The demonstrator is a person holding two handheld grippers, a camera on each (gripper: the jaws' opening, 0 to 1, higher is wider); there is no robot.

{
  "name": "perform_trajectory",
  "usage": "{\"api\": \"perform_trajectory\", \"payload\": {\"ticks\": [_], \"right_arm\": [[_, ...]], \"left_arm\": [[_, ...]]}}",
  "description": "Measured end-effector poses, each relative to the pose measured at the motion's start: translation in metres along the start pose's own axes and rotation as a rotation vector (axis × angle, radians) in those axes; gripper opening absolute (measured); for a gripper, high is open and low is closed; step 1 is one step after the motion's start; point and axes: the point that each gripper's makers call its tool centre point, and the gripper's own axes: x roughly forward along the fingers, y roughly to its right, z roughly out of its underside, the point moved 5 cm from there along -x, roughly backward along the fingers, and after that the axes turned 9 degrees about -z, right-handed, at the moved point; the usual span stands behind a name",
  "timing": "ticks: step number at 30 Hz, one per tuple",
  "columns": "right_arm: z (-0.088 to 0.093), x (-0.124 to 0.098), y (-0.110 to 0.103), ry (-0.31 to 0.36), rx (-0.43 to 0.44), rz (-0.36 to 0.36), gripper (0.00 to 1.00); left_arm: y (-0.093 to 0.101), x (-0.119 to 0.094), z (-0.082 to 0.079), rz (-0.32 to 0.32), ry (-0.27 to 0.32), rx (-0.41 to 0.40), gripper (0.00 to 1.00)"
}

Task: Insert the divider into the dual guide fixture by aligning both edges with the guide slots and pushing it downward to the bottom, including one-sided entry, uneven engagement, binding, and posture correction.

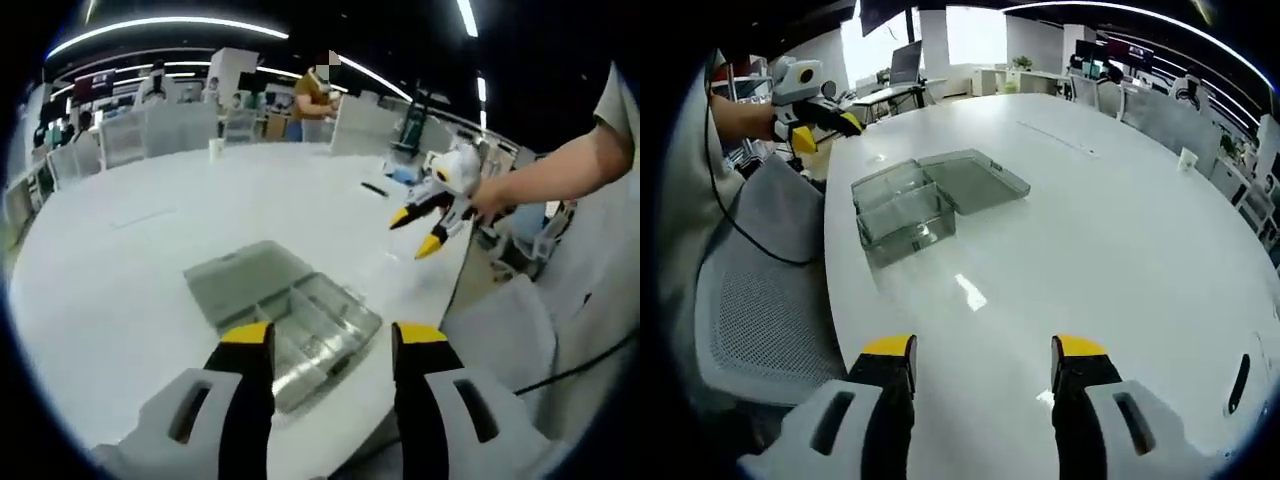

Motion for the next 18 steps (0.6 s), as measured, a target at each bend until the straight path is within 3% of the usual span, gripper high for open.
{"api": "perform_trajectory", "payload": {"ticks": [13,18], "right_arm": [[0.033,0.002,0.021,-0.123,-0.062,-0.023,0.49],[0.041,0.002,0.031,-0.143,-0.071,-0.029,0.48]], "left_arm": [[0.003,-0.004,-0.001,-0.022,-0.014,0.02,0.48],[0.004,-0.005,-0.001,-0.036,-0.024,0.022,0.47]]}}
